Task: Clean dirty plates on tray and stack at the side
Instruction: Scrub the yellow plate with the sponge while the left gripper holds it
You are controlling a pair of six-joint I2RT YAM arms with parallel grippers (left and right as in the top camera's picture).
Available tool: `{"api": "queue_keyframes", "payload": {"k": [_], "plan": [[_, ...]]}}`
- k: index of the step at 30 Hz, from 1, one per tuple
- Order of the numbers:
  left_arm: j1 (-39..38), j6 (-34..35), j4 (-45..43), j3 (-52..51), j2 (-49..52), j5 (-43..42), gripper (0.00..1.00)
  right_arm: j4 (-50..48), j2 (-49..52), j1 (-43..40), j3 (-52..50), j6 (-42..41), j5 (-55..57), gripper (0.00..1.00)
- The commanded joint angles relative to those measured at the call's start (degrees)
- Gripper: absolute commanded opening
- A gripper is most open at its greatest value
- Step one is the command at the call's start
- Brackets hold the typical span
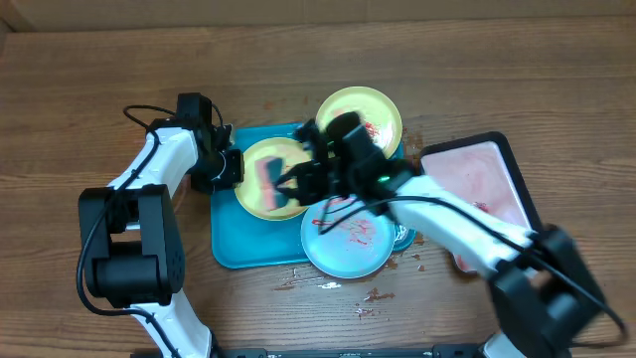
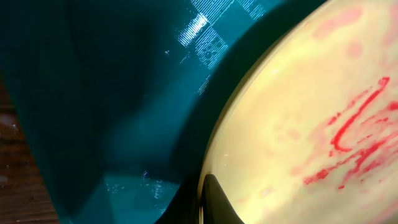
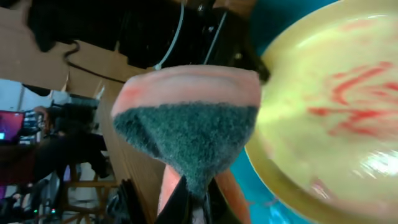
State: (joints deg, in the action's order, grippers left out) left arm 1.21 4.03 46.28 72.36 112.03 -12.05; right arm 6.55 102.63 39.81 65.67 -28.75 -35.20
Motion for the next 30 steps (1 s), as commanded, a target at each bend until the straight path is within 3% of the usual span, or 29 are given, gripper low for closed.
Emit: {"api": "queue_keyframes", "payload": {"k": [1,5,15,24,30], "plan": [[-0.13,-1.46,0.2,-0.94,1.86,-0.7,0.04,-5.09,4.96,1.51,0.31,-10.54,0.66,0.04],[-0.13,-1.46,0.33,-0.94,1.86,-0.72,0.04,-8.04,9.03,1.57,0.31,-16.31,5.97,0.04],[-0.13,-1.46,0.46,-0.94,1.86,-1.16,0.04,-10.25,14.45,1.6,0.31,-15.87,11.47,0.04],[-0.13,-1.27,0.57,-0.94,1.86,-1.11,0.04,3.02,17.03,0.5,2.34,-12.5,22.4,0.04],[-0.13,-1.27,0.55,-0.94,1.86,-1.11,0.04,16.02,17.03,0.35,11.1,-1.75,29.31,0.04]]}}
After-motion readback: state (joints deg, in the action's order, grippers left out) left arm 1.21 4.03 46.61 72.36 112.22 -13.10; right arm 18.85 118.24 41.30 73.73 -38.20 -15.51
